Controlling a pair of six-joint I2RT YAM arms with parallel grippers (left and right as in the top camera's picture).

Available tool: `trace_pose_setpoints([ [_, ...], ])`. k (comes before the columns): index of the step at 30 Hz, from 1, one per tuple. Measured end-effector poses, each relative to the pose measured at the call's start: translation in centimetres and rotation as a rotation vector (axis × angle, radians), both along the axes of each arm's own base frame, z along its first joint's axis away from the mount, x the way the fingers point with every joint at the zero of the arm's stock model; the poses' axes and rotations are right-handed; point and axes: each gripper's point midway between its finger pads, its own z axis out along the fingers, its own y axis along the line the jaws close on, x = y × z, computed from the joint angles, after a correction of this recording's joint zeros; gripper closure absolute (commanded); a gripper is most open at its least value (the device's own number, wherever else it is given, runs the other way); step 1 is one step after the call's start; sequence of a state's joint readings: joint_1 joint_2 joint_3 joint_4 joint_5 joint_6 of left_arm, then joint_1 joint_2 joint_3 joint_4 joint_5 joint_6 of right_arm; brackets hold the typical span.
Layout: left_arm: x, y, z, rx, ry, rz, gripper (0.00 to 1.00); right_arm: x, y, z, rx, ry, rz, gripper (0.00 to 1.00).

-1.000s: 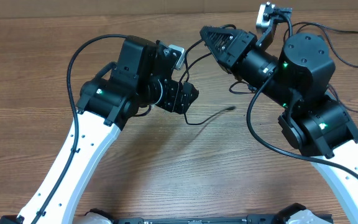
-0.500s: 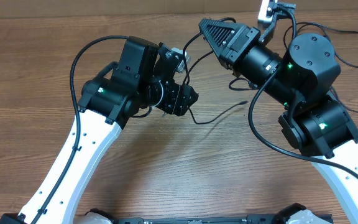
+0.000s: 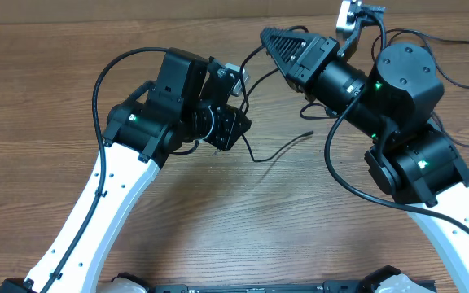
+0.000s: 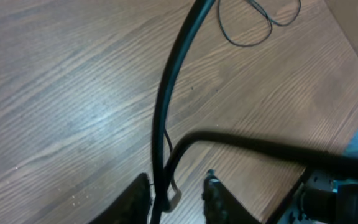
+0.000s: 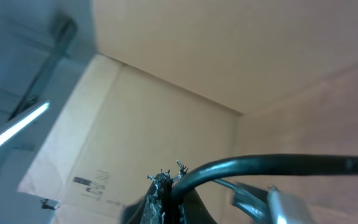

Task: Untangle cables

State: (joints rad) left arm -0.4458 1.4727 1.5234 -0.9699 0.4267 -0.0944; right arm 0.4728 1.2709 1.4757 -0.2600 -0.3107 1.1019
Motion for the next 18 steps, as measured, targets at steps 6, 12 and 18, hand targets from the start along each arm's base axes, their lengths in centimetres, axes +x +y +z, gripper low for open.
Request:
trace_pose_setpoints([
  [6, -0.7, -0.2, -0.1, -0.012, 0.031, -0.019, 0.53, 0.1, -0.3, 2.6, 0.05, -0.095, -0.016, 0.96],
  [12, -0.9, -0.3, -0.2, -0.017, 0.041, -0.025, 0.55, 0.3, -0.5, 2.8, 0.056, -0.103, -0.032, 0.96],
  [18, 0.1, 1.0, -0.7, 0.04, 0.034, 0.064, 0.43, 0.1, -0.6, 4.2, 0.1, -0.14, -0.034, 0.96],
])
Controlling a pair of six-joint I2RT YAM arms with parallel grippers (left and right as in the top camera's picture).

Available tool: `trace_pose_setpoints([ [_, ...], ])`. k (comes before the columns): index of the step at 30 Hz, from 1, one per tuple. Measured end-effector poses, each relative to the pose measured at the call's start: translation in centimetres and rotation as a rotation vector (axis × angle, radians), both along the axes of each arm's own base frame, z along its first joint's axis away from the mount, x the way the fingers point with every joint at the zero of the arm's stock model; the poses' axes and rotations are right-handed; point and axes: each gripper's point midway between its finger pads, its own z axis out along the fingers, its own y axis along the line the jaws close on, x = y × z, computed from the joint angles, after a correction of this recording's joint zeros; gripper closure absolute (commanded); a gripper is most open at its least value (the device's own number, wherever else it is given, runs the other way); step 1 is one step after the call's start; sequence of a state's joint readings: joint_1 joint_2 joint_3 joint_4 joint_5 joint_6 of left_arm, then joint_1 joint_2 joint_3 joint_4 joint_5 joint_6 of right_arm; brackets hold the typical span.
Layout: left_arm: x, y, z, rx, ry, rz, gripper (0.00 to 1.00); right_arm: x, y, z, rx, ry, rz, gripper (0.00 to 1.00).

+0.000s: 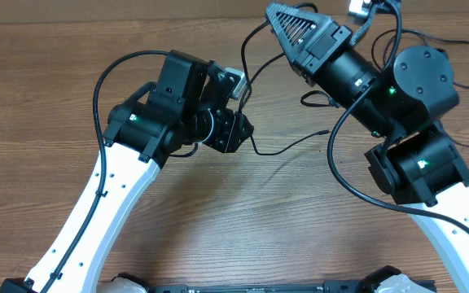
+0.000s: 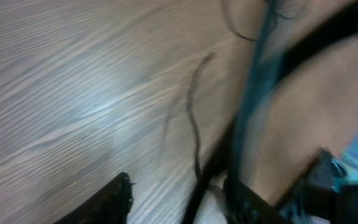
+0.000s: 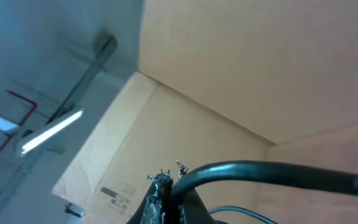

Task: Untangle cables

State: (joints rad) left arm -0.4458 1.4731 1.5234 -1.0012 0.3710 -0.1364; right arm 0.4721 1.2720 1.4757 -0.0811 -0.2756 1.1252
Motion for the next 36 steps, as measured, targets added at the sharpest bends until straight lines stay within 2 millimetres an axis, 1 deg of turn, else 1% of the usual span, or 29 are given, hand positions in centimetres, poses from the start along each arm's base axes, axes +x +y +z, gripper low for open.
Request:
trace_pose_setpoints([
  [2, 0.5, 0.8, -0.3, 0.027, 0.009, 0.073, 0.37, 0.1, -0.2, 0.4, 0.012, -0.012, -0.015, 0.96],
  [3, 0.7, 1.1, -0.4, 0.032, 0.014, 0.102, 0.32, 0.3, -0.4, 0.4, 0.016, -0.01, -0.029, 0.96],
  [5, 0.9, 1.2, -0.4, 0.029, 0.02, 0.124, 0.26, 0.7, -0.9, 0.2, 0.018, 0.004, -0.065, 0.96],
  [7, 0.8, 1.1, -0.3, 0.024, 0.021, 0.122, 0.15, 1.2, -1.3, -0.1, 0.017, 0.02, -0.096, 0.96],
  [8, 0.8, 1.0, -0.3, 0.019, 0.023, 0.118, 0.14, 1.3, -1.4, -0.2, 0.017, 0.024, -0.106, 0.96],
  [12, 0.7, 0.8, -0.3, 0.011, 0.026, 0.108, 0.13, 1.5, -1.7, -0.1, 0.047, 0.044, -0.124, 0.96],
  [18, 1.1, 0.4, -0.5, 0.002, 0.025, 0.102, 0.14, 1.7, -2.4, 1.3, 0.183, 0.077, -0.131, 0.96],
  [22, 2.0, -0.2, -0.4, -0.014, 0.0, 0.097, 0.14, 1.7, -2.5, 1.6, 0.246, 0.11, -0.125, 0.96],
  [25, 2.7, -1.1, 0.1, -0.035, -0.037, 0.083, 0.15, 1.7, -2.5, 1.6, 0.282, 0.138, -0.116, 0.96],
  [26, 2.8, -1.4, 0.2, -0.042, -0.048, 0.077, 0.17, 1.7, -2.5, 1.6, 0.287, 0.142, -0.114, 0.96],
  [28, 3.1, -1.9, 0.4, -0.054, -0.064, 0.068, 0.27, 1.7, -2.5, 1.7, 0.299, 0.151, -0.111, 0.96],
  [30, 3.2, -2.3, 0.3, -0.058, -0.067, 0.062, 0.5, 1.7, -2.5, 1.7, 0.305, 0.156, -0.109, 0.96],
  [32, 3.3, -2.4, -0.1, -0.053, -0.058, 0.06, 0.62, 1.7, -2.5, 1.7, 0.308, 0.159, -0.108, 0.96],
  [36, 3.1, -2.2, -0.8, -0.034, -0.037, 0.053, 0.72, 1.7, -2.6, 1.6, 0.308, 0.159, -0.109, 0.96],
])
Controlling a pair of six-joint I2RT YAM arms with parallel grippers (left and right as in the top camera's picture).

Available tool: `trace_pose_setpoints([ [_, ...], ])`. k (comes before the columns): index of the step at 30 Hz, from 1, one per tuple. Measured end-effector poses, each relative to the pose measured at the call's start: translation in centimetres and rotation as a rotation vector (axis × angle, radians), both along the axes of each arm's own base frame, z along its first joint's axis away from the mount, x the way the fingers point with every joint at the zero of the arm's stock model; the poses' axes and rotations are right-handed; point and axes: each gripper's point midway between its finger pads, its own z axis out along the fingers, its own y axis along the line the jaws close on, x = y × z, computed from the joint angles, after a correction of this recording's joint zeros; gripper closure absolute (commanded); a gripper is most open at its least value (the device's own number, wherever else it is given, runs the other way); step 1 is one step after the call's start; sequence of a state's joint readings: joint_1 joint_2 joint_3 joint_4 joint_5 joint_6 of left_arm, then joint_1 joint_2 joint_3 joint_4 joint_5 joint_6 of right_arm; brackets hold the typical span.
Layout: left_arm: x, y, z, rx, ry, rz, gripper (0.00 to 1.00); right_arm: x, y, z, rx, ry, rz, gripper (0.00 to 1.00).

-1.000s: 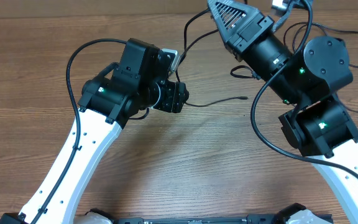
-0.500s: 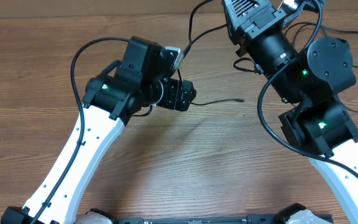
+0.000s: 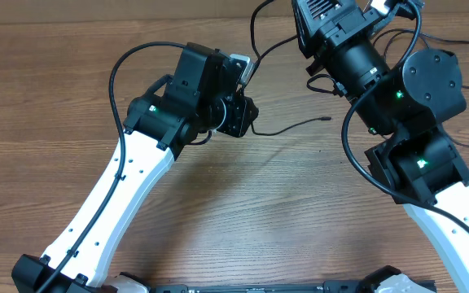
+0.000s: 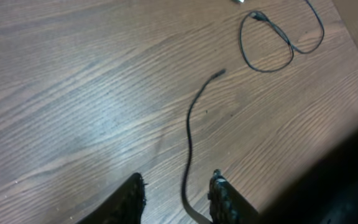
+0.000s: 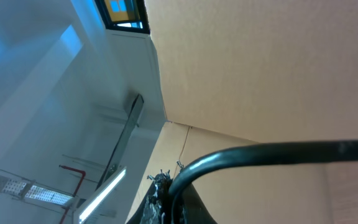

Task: Untangle cables

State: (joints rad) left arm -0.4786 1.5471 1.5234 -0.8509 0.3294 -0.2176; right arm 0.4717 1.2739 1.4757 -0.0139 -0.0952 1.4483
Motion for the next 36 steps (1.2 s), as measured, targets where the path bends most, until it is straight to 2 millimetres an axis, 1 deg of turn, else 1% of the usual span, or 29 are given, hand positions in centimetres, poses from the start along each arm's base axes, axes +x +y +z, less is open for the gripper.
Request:
trace_pose_setpoints([
  [4, -0.2, 0.1, -0.2, 0.006, 0.008, -0.003, 0.96, 0.3, -0.2, -0.7, -0.036, 0.012, -0.025, 0.96],
  [7, -0.2, 0.1, -0.2, 0.01, 0.007, -0.007, 0.96, 0.6, -0.2, -1.7, -0.062, 0.041, -0.035, 0.96],
  [12, -0.3, 0.2, -0.3, 0.012, 0.01, -0.007, 0.96, 0.8, -0.3, -2.2, -0.08, 0.056, -0.046, 0.96],
  [15, -0.5, 0.3, -0.5, 0.019, 0.024, -0.007, 0.96, 1.3, -1.0, -3.2, -0.106, 0.087, -0.065, 0.96],
  [17, -0.8, 0.4, -0.8, 0.027, 0.039, -0.007, 0.96, 1.8, -1.8, -4.1, -0.14, 0.112, -0.092, 0.96],
  [20, -1.1, 0.9, -1.2, 0.04, 0.066, 0.0, 0.96, 2.7, -3.5, -6.1, -0.208, 0.166, -0.149, 0.96],
  [23, -1.5, 1.8, -1.7, 0.058, 0.102, 0.017, 0.96, 3.4, -5.3, -8.1, -0.288, 0.221, -0.207, 0.96],
  [26, -1.7, 2.7, -2.1, 0.071, 0.133, 0.035, 0.96, 3.7, -6.8, -9.7, -0.365, 0.259, -0.242, 0.96],
  [32, -2.0, 3.3, -2.5, 0.083, 0.161, 0.045, 0.96, 3.6, -8.2, -12.5, -0.521, 0.312, -0.263, 0.96],
  [36, -1.7, 4.0, -2.8, 0.12, 0.151, 0.071, 0.96, 3.2, -9.2, -14.5, -0.627, 0.36, -0.278, 0.96],
])
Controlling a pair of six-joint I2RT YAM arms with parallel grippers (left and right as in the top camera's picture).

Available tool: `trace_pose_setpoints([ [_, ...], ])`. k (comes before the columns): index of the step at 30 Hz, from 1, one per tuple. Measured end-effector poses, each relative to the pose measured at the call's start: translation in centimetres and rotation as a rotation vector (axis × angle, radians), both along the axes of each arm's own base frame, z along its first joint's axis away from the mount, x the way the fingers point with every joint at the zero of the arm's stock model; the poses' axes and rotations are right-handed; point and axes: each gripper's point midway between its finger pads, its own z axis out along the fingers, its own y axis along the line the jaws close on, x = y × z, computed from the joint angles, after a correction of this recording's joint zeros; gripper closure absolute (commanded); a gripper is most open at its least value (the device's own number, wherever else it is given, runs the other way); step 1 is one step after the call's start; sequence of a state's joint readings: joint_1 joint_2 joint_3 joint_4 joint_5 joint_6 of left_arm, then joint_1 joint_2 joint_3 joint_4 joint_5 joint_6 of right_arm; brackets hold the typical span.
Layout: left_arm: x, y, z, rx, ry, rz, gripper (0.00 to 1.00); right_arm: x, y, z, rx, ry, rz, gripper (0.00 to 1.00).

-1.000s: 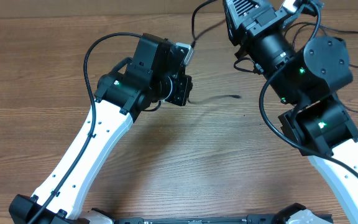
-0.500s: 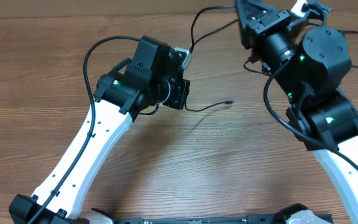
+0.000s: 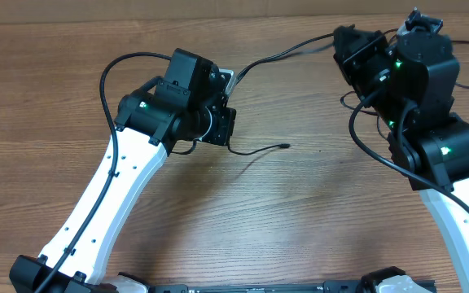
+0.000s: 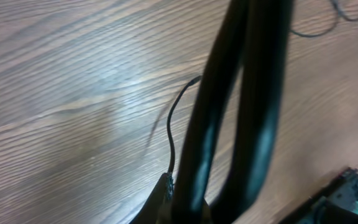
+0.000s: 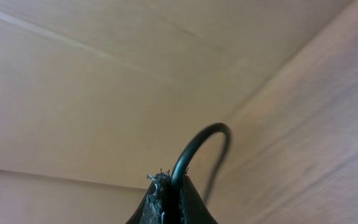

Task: Untangle cables

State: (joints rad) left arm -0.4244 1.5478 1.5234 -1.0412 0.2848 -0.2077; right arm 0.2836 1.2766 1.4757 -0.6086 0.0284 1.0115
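A black cable (image 3: 283,53) runs taut between both grippers above the wooden table (image 3: 300,236). My left gripper (image 3: 225,122) is shut on it at centre left; in the left wrist view the cable (image 4: 229,93) loops thick and blurred before the shut jaws (image 4: 182,202). Its thin tail (image 3: 259,150) lies on the wood and ends to the right, seen also as the tail (image 4: 171,124). My right gripper (image 3: 344,41), at the far right edge, is shut on the other part of the cable (image 5: 194,143), which arcs out of the gripper (image 5: 169,193).
More black cables (image 3: 357,98) lie in loops under and behind the right arm, some trailing to the right edge (image 3: 466,41). A cardboard wall (image 5: 104,74) stands behind the table's far edge (image 3: 96,20).
The right gripper has moved right and lower from the top centre, still shut on the cable. The left gripper shifted a little left, and the thin tail's end now lies nearer the table's middle.
At first the two grippers were close together at centre back, each holding the cable, its tail curled below them. At each later moment the right gripper stood higher and farther right. Now the cable spans a long gap and the tail lies straighter.
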Motion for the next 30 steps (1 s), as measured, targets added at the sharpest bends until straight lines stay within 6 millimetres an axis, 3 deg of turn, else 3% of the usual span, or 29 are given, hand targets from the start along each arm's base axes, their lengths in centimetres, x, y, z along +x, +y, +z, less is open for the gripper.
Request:
trace_pose_setpoints([
  [3, 0.4, 1.2, -0.4, 0.063, -0.012, 0.039, 0.91, -0.4, -1.0, -1.6, -0.064, 0.058, -0.033, 0.96],
  [5, 0.5, 2.1, -0.8, 0.11, -0.014, 0.068, 0.6, -0.8, -1.7, -2.7, -0.101, 0.097, -0.057, 0.96],
  [10, 0.5, 3.8, -1.3, 0.189, -0.007, 0.135, 0.43, -1.3, -3.2, -4.0, -0.164, 0.149, -0.117, 0.96],
  [16, 0.4, 4.4, -1.5, 0.216, 0.0, 0.157, 0.47, -1.9, -3.9, -4.9, -0.202, 0.191, -0.134, 0.96],
  [20, 0.5, 4.6, -1.5, 0.223, -0.003, 0.161, 0.36, -2.1, -3.8, -5.2, -0.251, 0.196, -0.102, 0.96],
  [26, 0.6, 4.4, -1.4, 0.21, -0.006, 0.161, 0.33, -2.3, -1.5, -5.2, -0.373, 0.148, 0.117, 0.96],
  [30, 0.9, 2.9, -0.9, 0.142, -0.025, 0.107, 0.31, -2.9, 0.2, -5.2, -0.405, 0.117, 0.255, 0.96],
])
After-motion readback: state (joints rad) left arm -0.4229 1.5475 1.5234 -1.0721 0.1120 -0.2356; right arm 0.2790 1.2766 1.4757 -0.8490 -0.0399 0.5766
